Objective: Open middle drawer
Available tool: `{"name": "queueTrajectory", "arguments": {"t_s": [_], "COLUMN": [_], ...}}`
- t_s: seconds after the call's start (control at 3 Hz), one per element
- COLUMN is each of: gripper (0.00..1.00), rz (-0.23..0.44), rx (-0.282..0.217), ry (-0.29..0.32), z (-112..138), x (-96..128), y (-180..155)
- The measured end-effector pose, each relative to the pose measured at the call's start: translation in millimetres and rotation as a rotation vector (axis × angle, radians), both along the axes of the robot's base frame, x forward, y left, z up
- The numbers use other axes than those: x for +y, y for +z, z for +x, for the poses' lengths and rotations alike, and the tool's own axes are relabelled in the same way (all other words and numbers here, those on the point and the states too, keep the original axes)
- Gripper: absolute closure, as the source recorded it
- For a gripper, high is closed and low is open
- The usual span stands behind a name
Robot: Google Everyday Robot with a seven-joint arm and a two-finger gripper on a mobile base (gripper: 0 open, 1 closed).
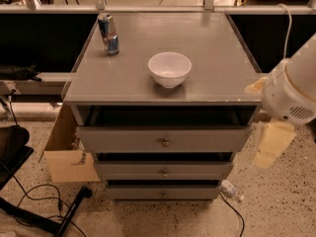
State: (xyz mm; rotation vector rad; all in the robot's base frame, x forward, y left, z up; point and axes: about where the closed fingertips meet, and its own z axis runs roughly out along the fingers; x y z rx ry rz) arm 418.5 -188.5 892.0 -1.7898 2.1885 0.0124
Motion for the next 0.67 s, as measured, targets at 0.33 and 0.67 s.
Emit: {"name": "queueTrajectory", "arguments": {"t_s": [0.33,0.67], "gripper": [0.0,0.0], "rz": [0.016,0.028], "rx": [0.024,0.063], "ry": [0.03,0.041], "z": [-16,-33], "x": [16,29], "y": [-67,-138]}}
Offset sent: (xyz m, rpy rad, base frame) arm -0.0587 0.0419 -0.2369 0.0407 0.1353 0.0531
